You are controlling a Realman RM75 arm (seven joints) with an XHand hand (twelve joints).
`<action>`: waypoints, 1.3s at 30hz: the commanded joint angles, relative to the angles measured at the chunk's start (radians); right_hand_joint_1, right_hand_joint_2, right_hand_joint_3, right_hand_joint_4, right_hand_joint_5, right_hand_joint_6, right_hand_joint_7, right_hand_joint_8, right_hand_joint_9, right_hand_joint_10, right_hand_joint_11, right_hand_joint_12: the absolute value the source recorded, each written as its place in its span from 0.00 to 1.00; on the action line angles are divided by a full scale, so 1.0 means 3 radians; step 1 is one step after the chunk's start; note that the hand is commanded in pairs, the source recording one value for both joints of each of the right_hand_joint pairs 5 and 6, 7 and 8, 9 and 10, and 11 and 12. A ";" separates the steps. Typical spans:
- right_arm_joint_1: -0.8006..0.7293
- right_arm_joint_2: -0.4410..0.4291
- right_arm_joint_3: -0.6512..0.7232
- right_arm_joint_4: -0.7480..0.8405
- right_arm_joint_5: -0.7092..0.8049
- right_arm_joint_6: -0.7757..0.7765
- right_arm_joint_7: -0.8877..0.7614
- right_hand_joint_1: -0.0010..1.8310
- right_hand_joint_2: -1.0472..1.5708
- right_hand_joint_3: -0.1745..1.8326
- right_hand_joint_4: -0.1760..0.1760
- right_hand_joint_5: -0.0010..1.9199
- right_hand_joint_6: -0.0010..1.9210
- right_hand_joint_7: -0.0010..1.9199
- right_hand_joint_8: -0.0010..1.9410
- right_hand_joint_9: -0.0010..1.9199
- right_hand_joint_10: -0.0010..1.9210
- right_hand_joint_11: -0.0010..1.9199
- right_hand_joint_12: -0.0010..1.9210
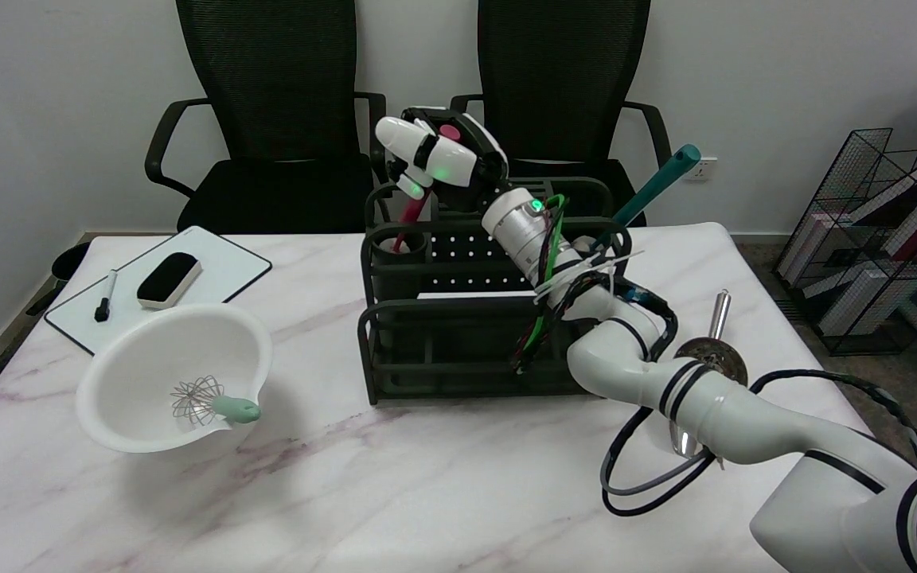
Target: Pick up the pink sponge bottle brush.
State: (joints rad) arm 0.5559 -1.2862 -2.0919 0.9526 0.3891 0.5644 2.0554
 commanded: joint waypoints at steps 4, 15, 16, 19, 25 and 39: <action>0.0002 0.0028 0.0013 0.0171 -0.0024 -0.0216 -0.0020 0.62 1.00 0.29 0.50 1.00 1.00 1.00 0.99 0.99 0.99 0.91 0.90; 0.0137 0.0026 0.0017 0.0133 -0.0247 -0.0461 -0.0020 0.63 1.00 0.31 0.50 1.00 1.00 1.00 0.99 1.00 1.00 0.91 0.91; 0.0165 0.0026 0.0016 0.0131 -0.0277 -0.0495 -0.0020 0.63 1.00 0.31 0.50 1.00 1.00 1.00 0.99 1.00 1.00 0.91 0.91; 0.0235 0.0017 -0.0003 0.0111 -0.0330 -0.0564 -0.0020 0.64 1.00 0.30 0.50 1.00 1.00 1.00 0.99 1.00 1.00 0.92 0.92; 0.0345 -0.0023 -0.0031 0.0024 -0.0340 -0.0577 -0.0020 0.64 1.00 0.27 0.50 1.00 1.00 1.00 0.99 1.00 1.00 0.92 0.92; 0.0444 -0.0063 -0.0143 0.0016 -0.0406 -0.0781 -0.0008 0.64 1.00 0.29 0.50 1.00 1.00 1.00 0.99 1.00 1.00 0.94 0.93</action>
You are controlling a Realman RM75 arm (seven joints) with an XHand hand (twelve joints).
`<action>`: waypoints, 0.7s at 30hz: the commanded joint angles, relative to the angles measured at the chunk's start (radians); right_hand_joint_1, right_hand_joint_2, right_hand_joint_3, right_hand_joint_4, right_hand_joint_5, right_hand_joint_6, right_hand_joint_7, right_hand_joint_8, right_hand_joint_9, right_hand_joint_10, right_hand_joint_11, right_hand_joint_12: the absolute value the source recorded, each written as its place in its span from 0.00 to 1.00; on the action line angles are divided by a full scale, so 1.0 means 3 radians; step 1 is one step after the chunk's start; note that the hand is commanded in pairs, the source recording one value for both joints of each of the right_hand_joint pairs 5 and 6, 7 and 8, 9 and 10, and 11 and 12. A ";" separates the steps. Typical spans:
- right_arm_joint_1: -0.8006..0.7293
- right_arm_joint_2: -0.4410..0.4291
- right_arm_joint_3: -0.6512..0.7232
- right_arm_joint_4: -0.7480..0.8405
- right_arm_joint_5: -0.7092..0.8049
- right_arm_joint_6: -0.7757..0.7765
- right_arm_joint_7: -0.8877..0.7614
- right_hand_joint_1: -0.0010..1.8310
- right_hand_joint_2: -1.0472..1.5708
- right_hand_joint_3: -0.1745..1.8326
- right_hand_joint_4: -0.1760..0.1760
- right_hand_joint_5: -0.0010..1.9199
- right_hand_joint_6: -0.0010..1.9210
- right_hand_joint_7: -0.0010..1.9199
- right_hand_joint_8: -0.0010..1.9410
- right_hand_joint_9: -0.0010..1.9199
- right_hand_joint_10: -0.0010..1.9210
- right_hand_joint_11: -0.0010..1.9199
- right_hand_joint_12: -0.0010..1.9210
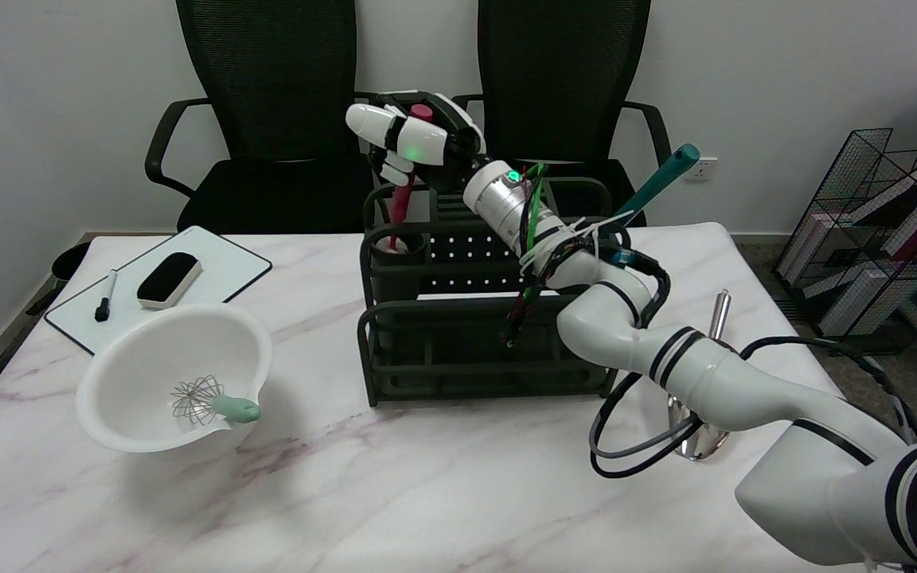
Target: Pick up the pink sponge bottle brush.
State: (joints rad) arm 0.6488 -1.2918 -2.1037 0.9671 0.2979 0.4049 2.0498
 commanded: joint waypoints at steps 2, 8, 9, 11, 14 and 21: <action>0.0127 -0.0044 -0.0115 -0.0019 -0.0100 -0.0301 0.0003 0.64 1.00 0.29 0.50 1.00 1.00 1.00 0.99 1.00 1.00 0.94 0.94; 0.0121 -0.0044 -0.0162 -0.0020 -0.0092 -0.0386 -0.0001 0.65 1.00 0.30 0.50 1.00 1.00 1.00 0.99 1.00 1.00 0.95 0.95; 0.0116 -0.0042 -0.0162 -0.0016 -0.0098 -0.0391 -0.0001 0.65 1.00 0.31 0.50 1.00 1.00 1.00 0.99 1.00 1.00 0.95 0.95; 0.0109 -0.0033 -0.0162 -0.0006 -0.0113 -0.0393 -0.0001 0.65 1.00 0.32 0.50 1.00 1.00 1.00 0.99 1.00 1.00 0.96 0.96; 0.0104 -0.0017 -0.0162 0.0027 -0.0116 -0.0389 -0.0001 0.65 1.00 0.33 0.50 1.00 1.00 1.00 0.99 1.00 1.00 0.97 0.97; 0.0127 0.0042 -0.0138 0.0200 -0.0116 -0.0389 -0.0001 0.65 1.00 0.33 0.50 1.00 1.00 1.00 0.99 1.00 1.00 1.00 1.00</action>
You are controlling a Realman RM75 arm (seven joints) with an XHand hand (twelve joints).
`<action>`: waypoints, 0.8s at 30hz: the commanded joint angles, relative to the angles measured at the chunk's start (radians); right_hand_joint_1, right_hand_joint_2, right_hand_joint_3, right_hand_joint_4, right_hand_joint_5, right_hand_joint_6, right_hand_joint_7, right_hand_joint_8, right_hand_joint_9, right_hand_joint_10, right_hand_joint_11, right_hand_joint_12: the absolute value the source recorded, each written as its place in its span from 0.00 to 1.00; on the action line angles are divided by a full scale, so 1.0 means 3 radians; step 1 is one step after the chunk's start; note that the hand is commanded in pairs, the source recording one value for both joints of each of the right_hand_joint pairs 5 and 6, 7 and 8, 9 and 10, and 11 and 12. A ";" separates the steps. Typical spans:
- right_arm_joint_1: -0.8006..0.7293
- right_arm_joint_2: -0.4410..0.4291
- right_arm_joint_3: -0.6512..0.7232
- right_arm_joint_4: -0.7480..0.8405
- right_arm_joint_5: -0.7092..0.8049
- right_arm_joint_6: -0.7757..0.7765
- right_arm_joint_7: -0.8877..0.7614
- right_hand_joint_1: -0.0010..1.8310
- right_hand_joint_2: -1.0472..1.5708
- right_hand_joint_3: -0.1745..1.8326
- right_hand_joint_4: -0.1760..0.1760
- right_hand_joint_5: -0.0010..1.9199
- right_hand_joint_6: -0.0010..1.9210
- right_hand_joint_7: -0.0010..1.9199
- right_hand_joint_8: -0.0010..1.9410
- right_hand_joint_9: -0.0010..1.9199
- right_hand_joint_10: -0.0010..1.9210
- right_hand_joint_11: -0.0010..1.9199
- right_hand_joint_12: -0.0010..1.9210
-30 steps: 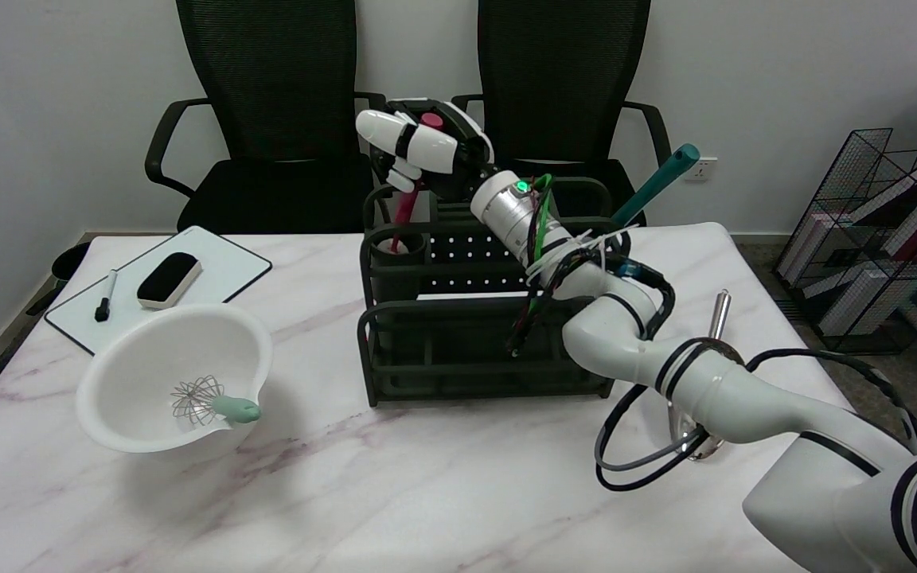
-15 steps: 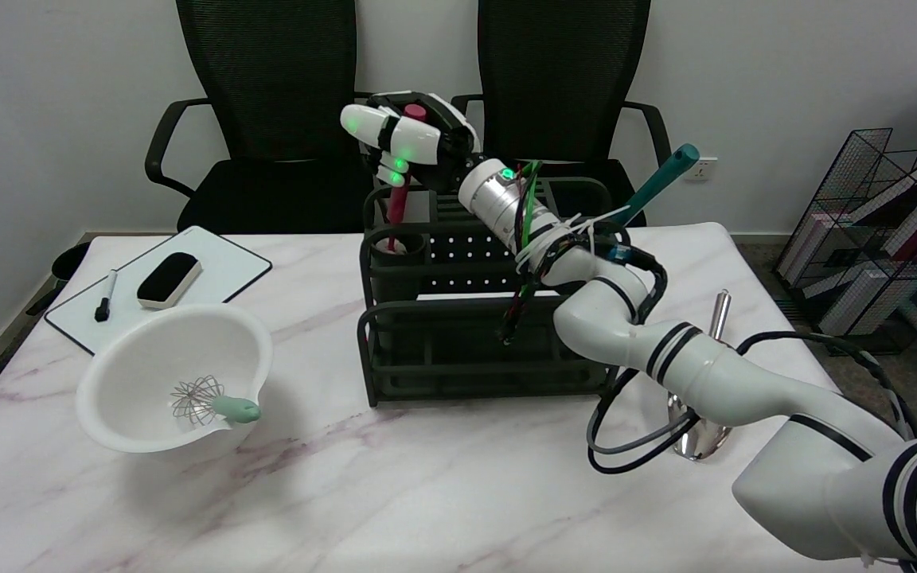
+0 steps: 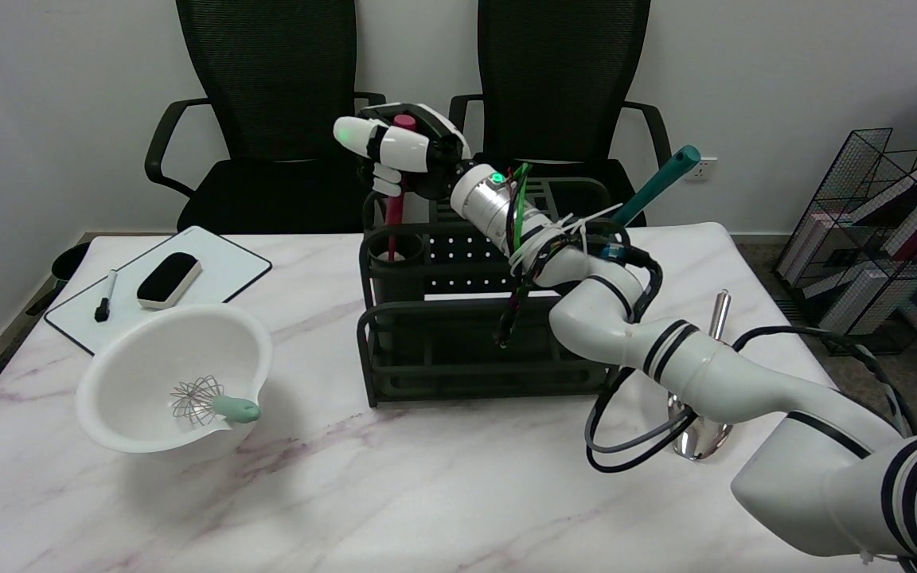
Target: Pick up the pink sponge bottle brush.
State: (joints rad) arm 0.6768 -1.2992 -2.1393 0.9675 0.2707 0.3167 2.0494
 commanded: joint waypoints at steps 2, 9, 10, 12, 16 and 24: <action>0.0048 0.0080 -0.0024 0.0235 -0.0025 -0.0092 0.0000 0.65 1.00 0.33 0.50 1.00 1.00 1.00 0.99 1.00 1.00 1.00 1.00; 0.0062 0.0092 -0.0020 0.0292 -0.0025 -0.0095 0.0000 0.65 1.00 0.33 0.50 1.00 1.00 1.00 0.99 1.00 1.00 1.00 1.00; 0.0066 0.0094 -0.0022 0.0290 -0.0025 -0.0095 0.0000 0.65 1.00 0.33 0.50 1.00 1.00 1.00 0.99 1.00 1.00 1.00 1.00; 0.0076 0.0101 -0.0031 0.0269 -0.0025 -0.0095 0.0000 0.65 1.00 0.32 0.50 1.00 1.00 1.00 0.99 1.00 1.00 1.00 1.00; 0.0072 0.0108 -0.0034 0.0184 -0.0029 -0.0100 0.0000 0.65 1.00 0.31 0.50 1.00 1.00 1.00 0.99 1.00 1.00 1.00 1.00; 0.0054 0.0170 -0.0013 0.0010 -0.0029 -0.0068 0.0000 0.65 1.00 0.31 0.50 1.00 1.00 1.00 0.99 1.00 1.00 1.00 1.00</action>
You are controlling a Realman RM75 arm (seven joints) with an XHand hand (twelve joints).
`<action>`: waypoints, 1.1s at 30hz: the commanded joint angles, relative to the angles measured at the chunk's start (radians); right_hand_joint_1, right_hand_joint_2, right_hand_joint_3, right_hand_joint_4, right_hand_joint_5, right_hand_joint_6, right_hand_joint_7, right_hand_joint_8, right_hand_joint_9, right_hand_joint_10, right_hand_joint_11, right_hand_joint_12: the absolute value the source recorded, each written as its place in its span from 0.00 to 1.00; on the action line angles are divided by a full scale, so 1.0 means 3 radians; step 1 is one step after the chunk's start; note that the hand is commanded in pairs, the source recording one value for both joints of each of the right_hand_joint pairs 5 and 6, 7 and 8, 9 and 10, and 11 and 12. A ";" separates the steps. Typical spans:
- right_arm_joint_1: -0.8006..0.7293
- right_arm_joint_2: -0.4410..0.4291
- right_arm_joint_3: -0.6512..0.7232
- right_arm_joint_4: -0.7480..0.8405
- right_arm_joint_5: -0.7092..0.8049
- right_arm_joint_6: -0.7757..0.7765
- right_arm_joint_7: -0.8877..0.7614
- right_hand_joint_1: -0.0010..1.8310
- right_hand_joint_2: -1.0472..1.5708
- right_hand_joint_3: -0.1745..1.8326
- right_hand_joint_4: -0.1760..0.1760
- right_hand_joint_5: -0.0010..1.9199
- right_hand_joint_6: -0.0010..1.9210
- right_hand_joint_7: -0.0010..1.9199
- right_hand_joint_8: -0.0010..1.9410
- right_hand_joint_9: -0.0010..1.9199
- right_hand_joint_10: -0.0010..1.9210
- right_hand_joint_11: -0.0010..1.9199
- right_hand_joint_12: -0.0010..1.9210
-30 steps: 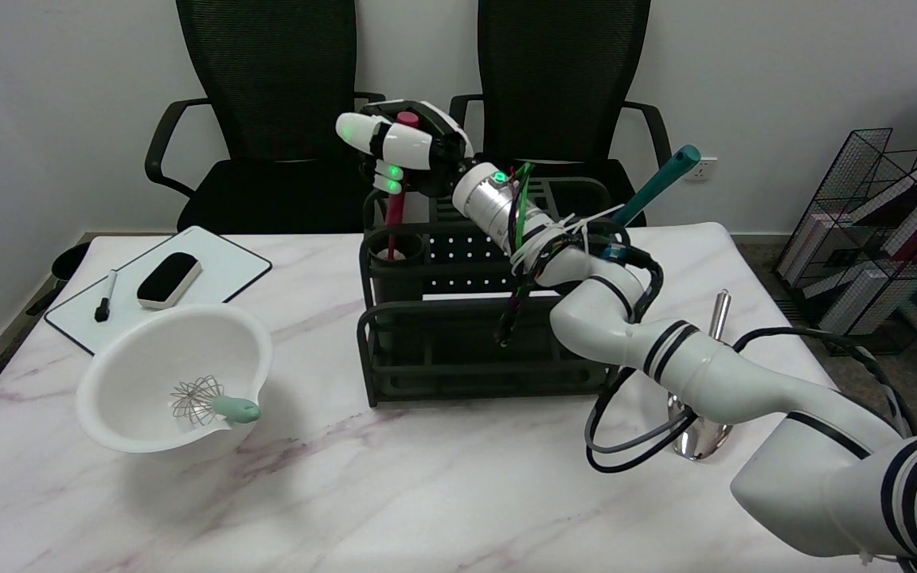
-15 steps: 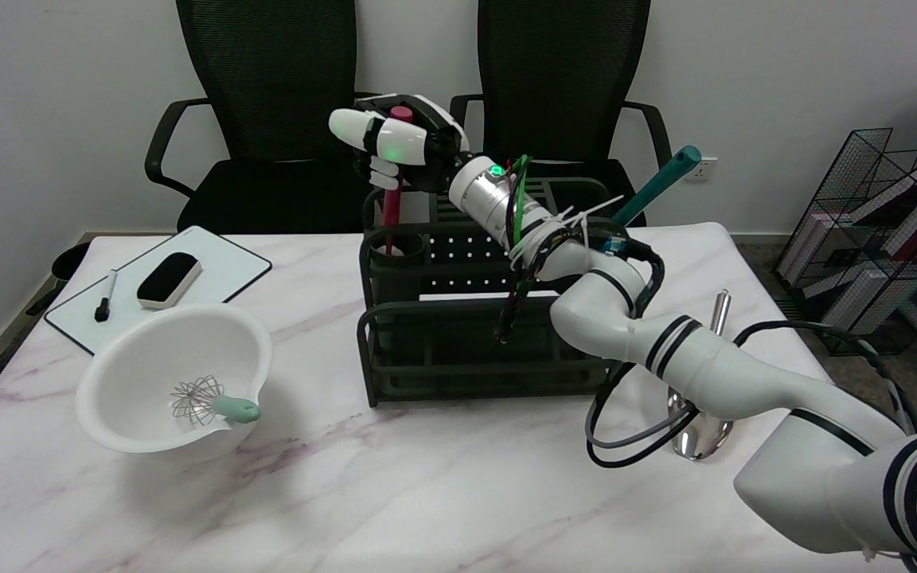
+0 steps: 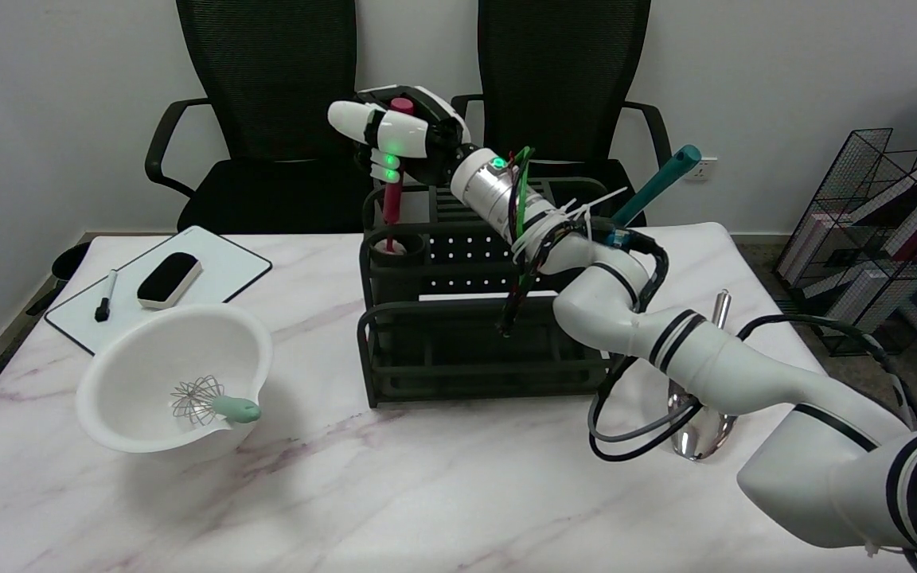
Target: Pick up the pink sponge bottle brush.
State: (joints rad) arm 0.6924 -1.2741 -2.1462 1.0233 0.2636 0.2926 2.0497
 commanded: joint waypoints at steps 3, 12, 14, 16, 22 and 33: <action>0.0016 0.0120 0.0013 -0.0182 -0.0006 0.0020 -0.0001 0.65 1.00 0.31 0.50 1.00 1.00 1.00 0.99 1.00 1.00 1.00 1.00; 0.0061 0.0127 0.0036 -0.0147 -0.0006 0.0115 -0.0001 0.65 1.00 0.32 0.50 1.00 1.00 1.00 0.99 1.00 1.00 1.00 1.00; 0.0073 0.0120 0.0036 -0.0142 -0.0006 0.0151 -0.0001 0.65 1.00 0.32 0.50 1.00 1.00 1.00 0.99 1.00 1.00 1.00 1.00; 0.0086 0.0114 0.0031 -0.0131 -0.0001 0.0181 -0.0001 0.65 1.00 0.32 0.50 1.00 1.00 1.00 0.99 1.00 1.00 1.00 1.00; 0.0089 0.0106 0.0024 -0.0093 0.0027 0.0185 0.0008 0.65 1.00 0.32 0.50 1.00 1.00 1.00 0.99 1.00 1.00 1.00 1.00; 0.0051 0.0055 0.0017 -0.0077 0.0083 0.0185 0.0032 0.65 1.00 0.34 0.50 1.00 1.00 1.00 0.99 1.00 1.00 1.00 1.00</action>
State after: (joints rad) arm 0.7126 -1.2467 -2.1394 0.9908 0.2675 0.3364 2.0525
